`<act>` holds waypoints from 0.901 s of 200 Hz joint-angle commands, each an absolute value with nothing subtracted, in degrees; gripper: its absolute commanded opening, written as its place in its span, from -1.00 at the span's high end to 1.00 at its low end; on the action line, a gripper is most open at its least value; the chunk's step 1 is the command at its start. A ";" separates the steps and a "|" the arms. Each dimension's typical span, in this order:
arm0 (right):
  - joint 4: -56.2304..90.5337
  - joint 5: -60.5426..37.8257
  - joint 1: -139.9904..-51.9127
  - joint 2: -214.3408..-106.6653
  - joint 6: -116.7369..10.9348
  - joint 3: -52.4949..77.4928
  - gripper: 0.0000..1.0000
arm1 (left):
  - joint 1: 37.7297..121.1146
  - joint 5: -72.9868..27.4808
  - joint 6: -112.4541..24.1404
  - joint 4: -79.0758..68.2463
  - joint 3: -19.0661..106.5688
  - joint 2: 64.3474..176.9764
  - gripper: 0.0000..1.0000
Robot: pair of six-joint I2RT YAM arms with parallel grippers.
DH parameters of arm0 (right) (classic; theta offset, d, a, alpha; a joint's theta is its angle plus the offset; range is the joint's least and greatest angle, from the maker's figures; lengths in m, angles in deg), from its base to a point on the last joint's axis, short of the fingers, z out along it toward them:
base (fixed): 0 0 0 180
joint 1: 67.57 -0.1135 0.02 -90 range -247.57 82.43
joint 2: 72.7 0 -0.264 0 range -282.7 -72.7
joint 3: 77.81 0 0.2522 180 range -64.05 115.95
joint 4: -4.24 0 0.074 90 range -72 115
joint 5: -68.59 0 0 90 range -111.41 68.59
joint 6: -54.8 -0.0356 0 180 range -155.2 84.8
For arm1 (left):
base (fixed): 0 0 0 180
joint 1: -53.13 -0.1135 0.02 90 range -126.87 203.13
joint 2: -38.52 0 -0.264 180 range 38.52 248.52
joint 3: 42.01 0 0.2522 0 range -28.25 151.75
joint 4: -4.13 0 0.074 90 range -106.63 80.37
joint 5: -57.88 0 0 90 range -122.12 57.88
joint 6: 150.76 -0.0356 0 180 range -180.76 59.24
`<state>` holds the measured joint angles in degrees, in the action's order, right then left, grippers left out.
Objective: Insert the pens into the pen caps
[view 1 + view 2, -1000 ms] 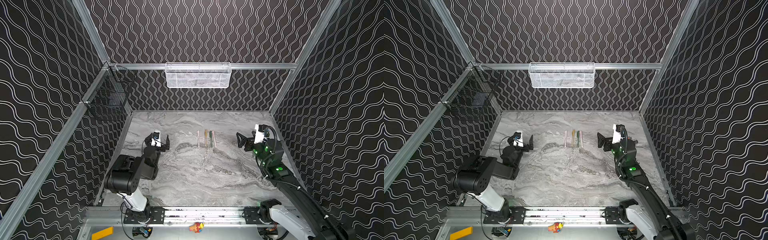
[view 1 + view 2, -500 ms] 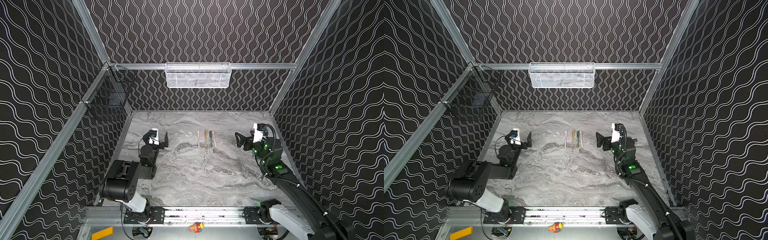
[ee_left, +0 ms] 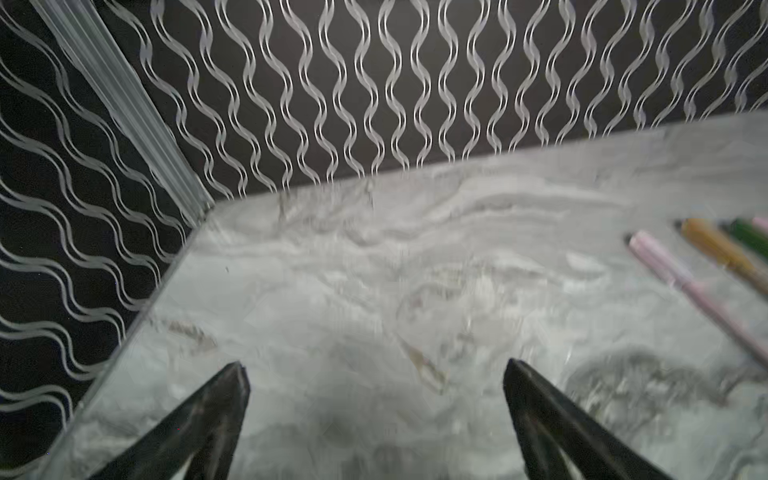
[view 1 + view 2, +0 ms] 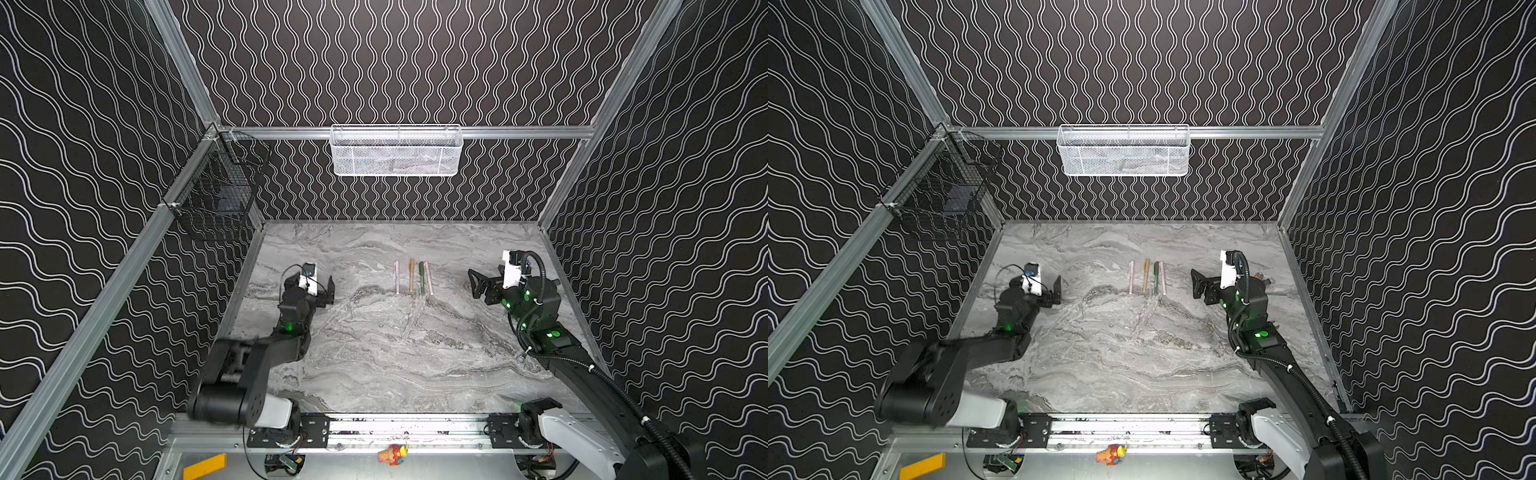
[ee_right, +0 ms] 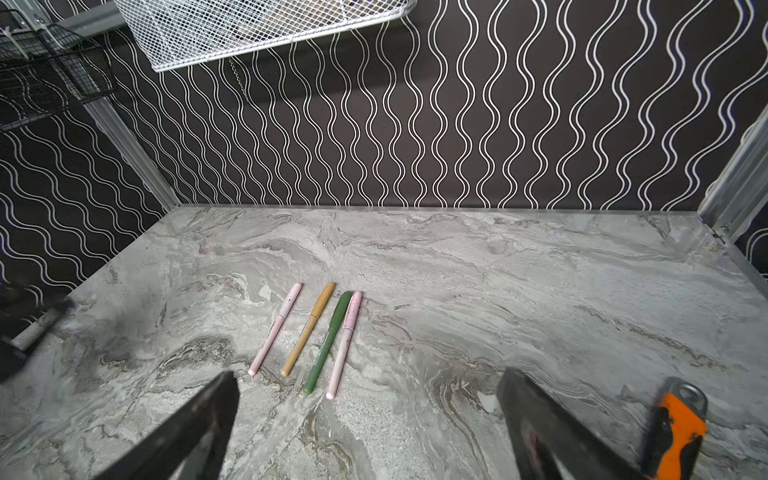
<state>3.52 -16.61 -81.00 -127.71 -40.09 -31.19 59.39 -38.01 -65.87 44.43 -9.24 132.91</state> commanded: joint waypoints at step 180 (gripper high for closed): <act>-43.26 -21.74 -71.06 -142.60 -28.64 -54.27 -1.00 | 57.00 -38.36 -64.54 49.73 -7.06 133.83 -0.98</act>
